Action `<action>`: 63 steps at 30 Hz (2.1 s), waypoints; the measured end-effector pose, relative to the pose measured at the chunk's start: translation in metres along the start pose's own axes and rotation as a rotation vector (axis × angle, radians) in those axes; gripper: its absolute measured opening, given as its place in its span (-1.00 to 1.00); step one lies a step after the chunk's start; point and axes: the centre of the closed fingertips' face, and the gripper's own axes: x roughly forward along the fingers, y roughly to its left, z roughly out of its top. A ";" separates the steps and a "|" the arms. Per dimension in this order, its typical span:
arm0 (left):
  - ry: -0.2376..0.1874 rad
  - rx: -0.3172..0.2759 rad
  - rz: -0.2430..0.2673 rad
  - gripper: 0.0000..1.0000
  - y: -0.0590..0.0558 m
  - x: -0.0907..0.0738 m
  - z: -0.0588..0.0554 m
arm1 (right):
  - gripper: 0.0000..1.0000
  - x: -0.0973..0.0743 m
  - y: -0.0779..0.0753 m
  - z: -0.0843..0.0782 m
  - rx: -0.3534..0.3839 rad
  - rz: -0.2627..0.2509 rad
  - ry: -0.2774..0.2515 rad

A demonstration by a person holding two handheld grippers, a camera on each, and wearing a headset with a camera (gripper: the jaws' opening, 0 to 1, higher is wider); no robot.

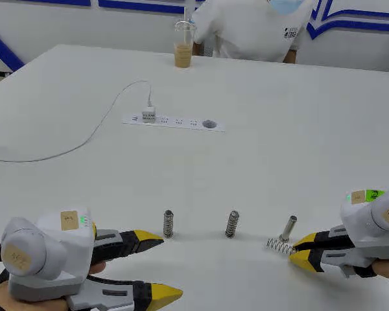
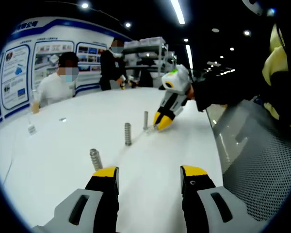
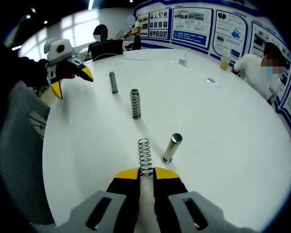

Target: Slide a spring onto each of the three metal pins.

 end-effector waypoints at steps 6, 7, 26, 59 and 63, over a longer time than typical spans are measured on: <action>0.001 0.011 -0.021 0.02 -0.005 0.005 0.002 | -0.78 -0.006 0.020 0.014 -0.047 0.029 -0.013; 0.001 0.014 -0.027 0.02 -0.006 0.007 0.003 | -0.78 -0.007 0.024 0.018 -0.061 0.034 -0.015; -0.011 0.059 -0.072 -0.02 -0.012 0.022 0.018 | -0.78 -0.008 0.067 0.061 -0.197 0.125 -0.045; -0.021 0.131 -0.140 -0.46 -0.029 0.031 0.026 | -0.78 0.004 0.120 0.094 -0.378 0.278 -0.056; -0.024 0.142 -0.149 -0.57 -0.031 0.031 0.026 | -0.78 0.004 0.122 0.094 -0.391 0.286 -0.055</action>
